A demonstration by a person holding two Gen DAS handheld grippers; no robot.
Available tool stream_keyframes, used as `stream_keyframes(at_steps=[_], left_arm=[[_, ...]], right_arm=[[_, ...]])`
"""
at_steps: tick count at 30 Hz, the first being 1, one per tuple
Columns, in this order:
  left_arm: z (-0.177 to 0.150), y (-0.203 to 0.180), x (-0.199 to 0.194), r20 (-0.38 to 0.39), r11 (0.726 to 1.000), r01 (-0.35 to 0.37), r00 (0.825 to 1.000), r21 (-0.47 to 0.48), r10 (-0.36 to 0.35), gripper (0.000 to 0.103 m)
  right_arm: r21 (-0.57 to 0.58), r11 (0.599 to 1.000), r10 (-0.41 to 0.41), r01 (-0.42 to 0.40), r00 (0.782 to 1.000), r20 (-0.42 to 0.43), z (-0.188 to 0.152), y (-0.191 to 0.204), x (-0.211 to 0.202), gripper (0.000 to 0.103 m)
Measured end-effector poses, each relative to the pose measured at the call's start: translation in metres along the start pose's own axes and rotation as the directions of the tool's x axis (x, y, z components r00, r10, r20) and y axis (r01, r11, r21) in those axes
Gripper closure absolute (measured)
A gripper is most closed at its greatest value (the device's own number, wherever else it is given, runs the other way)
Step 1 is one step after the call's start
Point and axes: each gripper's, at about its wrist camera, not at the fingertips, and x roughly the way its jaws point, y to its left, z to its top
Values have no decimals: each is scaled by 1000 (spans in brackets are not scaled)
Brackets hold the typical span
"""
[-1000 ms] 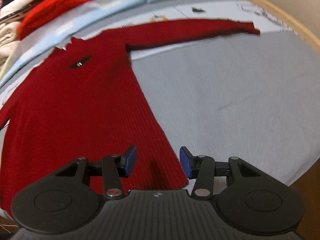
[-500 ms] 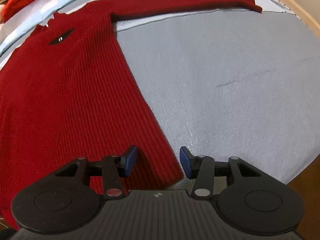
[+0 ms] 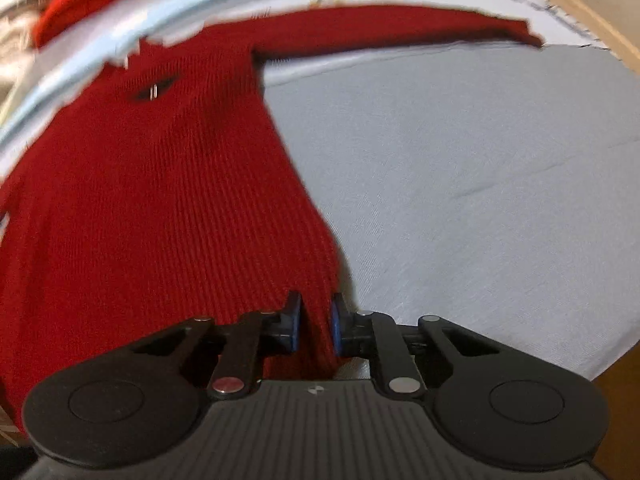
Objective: Fold small clothes
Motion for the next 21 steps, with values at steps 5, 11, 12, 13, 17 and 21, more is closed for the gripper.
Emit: stream_keyframes(at_steps=[5,11,12,13,17,21], left_arm=[[-9,-8,-39,28,999,11,1000,44,-12,93],[-21,16,-43,-68,999,-38,997,-6,37,94],[-22,17,-39,-90,1000,-23,996,-6,23,93],[-23,17,-36,-106,1000,-11,994,-14,10,92],[-15,5,-40,-32,997,-67,997,41,68,91],[-17,-13,-36,-25,998,1,1000,60,0,82]], right_arm=[[78,996,43,-45,999,32,-4,-33,-30,98],[19,1000,15,-14,998,-58,-22,-36,-37,98],[30,1000,9,-6,996,-84,-24,-37,-33,98],[30,1000,1,2,994,-106,-25,-36,-29,97],[-21,998,-58,57,998,-16,-23,-19,-37,92],[-83,996,20,-16,999,42,-21,0,-39,66]])
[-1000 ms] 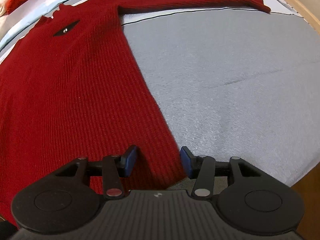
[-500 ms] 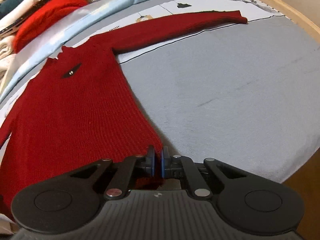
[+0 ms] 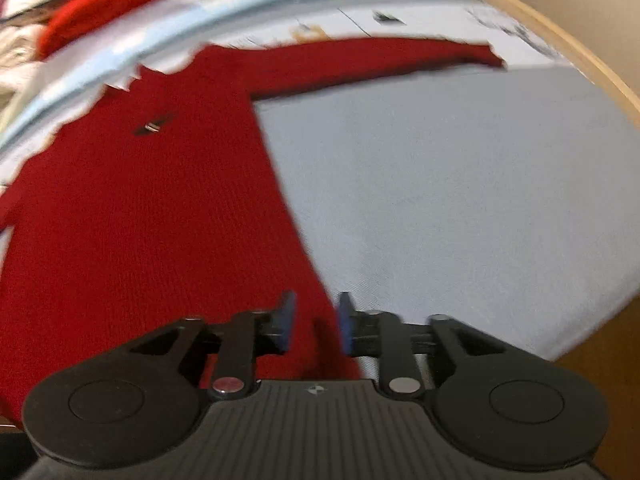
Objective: Fold small clothes
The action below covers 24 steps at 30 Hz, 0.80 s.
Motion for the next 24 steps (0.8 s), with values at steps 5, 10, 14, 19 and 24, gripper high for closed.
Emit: stream_keyframes(at_steps=[5,10,14,19,24], left_arm=[[-17,-12,43,-204,999,-29,978,46,38,75],[-8,-25,22,-86,997,-23,996,72,29,72],[2,-32,15,-3,995,-69,998,65,69,68],[21,-39,4,94,997,-76,993,25,73,65],[36,-46,-6,157,997,-82,984,-13,83,65]], right_arm=[[-127,991,-66,39,974,-217,-10,18,46,58],[-116,993,-40,22,986,-161,-4,24,39,56],[-141,988,-74,60,993,-92,0,32,34,56],[-159,986,-27,44,994,109,13,57,8,56],[-154,988,13,17,981,193,29,75,2,53]])
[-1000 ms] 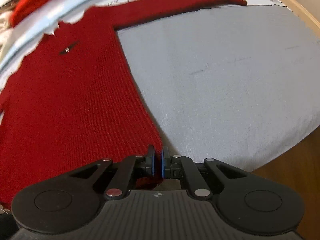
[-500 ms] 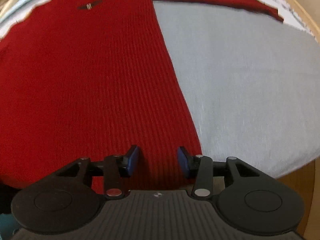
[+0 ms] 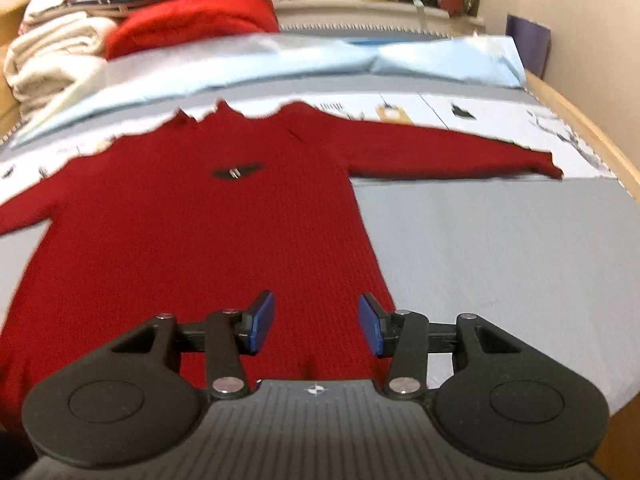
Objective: Fold small clothes
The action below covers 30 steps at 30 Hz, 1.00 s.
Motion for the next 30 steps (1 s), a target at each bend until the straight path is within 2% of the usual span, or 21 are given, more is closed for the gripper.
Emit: stream_keyframes(at_steps=[3,5,9,12,15,18,19,21,22,25,30], left_arm=[[6,2,0,27,1000,-1,1000,-27,2,65],[15,-1,-4,52,1000,0,999,-13,1,65],[58,-2,-12,114,1000,5,994,15,-6,65],[99,2,-14,199,999,-15,980,34,8,65],[134,12,-3,275,998,-63,960,23,55,65],[144,31,15,316,994,-97,943,-41,105,65],[142,40,26,303,993,-96,946,-67,112,65],[148,57,49,216,986,-116,966,-122,140,65],[151,65,58,198,981,-115,969,-158,146,65],[161,89,73,179,967,-147,966,-209,186,65],[159,137,86,132,934,-181,964,-308,231,65]], right_arm=[[8,1000,11,-11,1000,15,10,8,7,53],[22,999,27,-28,999,18,14,17,7,53],[29,998,61,-62,997,39,23,37,5,53],[20,996,80,-81,995,58,28,49,0,53],[11,997,75,-76,995,73,31,54,-3,53],[7,998,69,-70,994,85,32,56,-6,53],[5,998,68,-68,994,89,32,57,-7,54],[0,998,64,-64,991,117,33,59,-11,54],[-13,998,55,-54,988,145,35,61,-14,54],[-35,999,43,-37,982,184,47,74,-16,54],[-72,992,117,-102,961,251,98,124,-7,54]])
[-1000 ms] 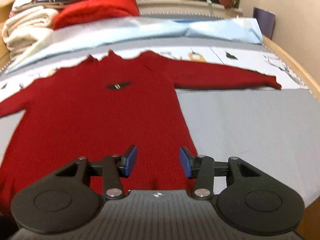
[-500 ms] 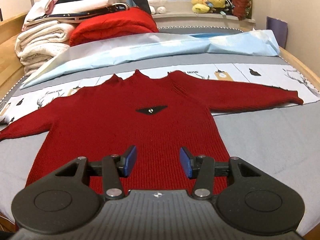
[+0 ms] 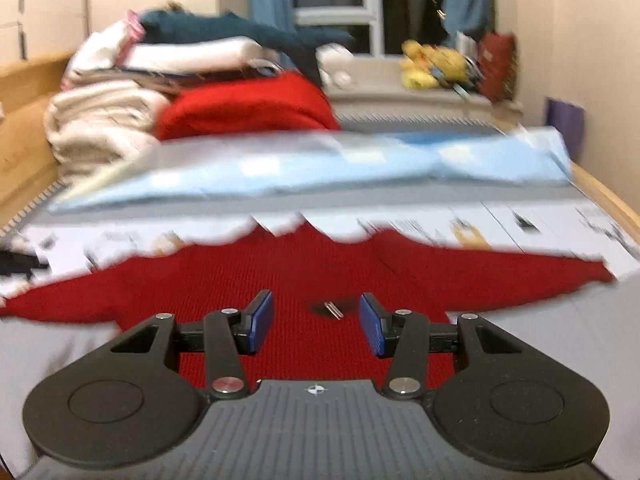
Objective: Fold small clothes
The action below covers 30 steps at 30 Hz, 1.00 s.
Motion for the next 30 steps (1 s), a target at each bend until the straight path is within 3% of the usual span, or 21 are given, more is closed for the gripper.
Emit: stream_keyframes(at_steps=[3,6,11,13,18,23,30], left_arm=[[4,22,12,-18,999,-49,999,-22,48,65],[2,47,28,-34,994,-93,995,-50,91,65],[2,92,57,-122,978,-101,989,-185,79,65],[4,109,65,-140,962,-101,988,-253,67,65],[5,129,82,-157,950,-158,981,-271,118,64],[0,144,100,-216,922,-164,972,-351,91,64],[-12,159,120,-279,855,-166,960,-491,26,64]], right_arm=[[-51,997,53,-52,998,23,23,39,34,54],[-70,990,127,-124,991,51,21,63,57,54],[-61,977,196,-203,975,-107,-11,78,95,54],[-73,974,201,-213,968,-149,-16,80,105,54],[-97,972,192,-215,960,-205,-22,84,127,54],[-49,980,173,-191,954,-245,-17,72,141,54],[-29,985,154,-169,944,-293,-21,62,152,54]])
